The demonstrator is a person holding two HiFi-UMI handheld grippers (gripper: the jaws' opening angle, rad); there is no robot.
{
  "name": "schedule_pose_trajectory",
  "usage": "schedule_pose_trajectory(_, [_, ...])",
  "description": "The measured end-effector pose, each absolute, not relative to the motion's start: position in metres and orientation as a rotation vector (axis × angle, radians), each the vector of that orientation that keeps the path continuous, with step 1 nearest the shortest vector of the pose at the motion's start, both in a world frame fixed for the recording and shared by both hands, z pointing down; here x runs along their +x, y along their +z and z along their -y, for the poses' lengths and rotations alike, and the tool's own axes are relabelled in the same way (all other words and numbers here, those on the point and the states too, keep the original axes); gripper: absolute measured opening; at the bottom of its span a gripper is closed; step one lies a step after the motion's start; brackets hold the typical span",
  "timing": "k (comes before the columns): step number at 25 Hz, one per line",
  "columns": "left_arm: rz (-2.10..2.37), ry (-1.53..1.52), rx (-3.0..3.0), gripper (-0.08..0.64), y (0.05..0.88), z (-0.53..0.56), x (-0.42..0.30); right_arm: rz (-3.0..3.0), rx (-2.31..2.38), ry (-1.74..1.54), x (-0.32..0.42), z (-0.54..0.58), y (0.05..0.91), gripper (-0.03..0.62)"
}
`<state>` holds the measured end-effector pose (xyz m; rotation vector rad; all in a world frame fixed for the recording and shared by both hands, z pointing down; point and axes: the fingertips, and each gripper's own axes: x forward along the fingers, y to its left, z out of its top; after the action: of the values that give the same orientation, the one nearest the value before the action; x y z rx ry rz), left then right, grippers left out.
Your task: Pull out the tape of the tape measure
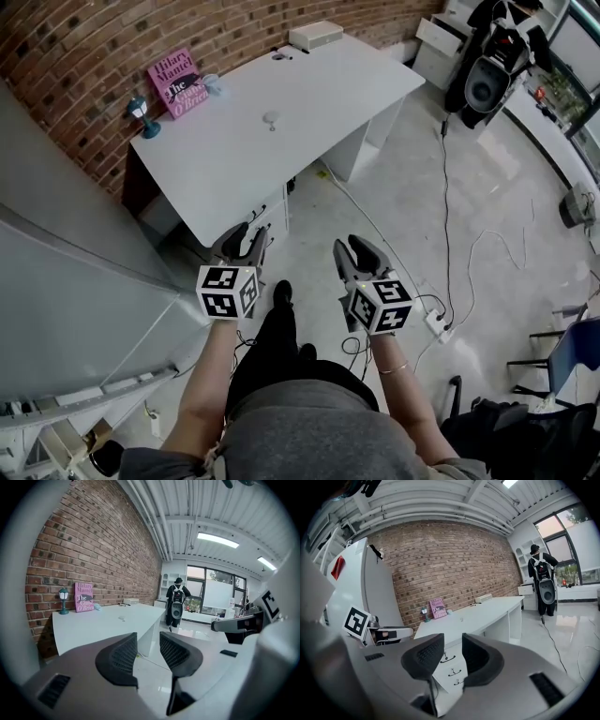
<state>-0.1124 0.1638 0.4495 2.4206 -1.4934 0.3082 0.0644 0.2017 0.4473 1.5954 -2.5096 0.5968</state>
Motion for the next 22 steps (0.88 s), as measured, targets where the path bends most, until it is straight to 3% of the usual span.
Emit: schedule_pose_trajectory(22, [1.460, 0.381, 2.411, 0.183, 0.459, 0.077, -0.160, 2.408, 1.652, 0.660, 0.029, 0.013, 0.458, 0.100])
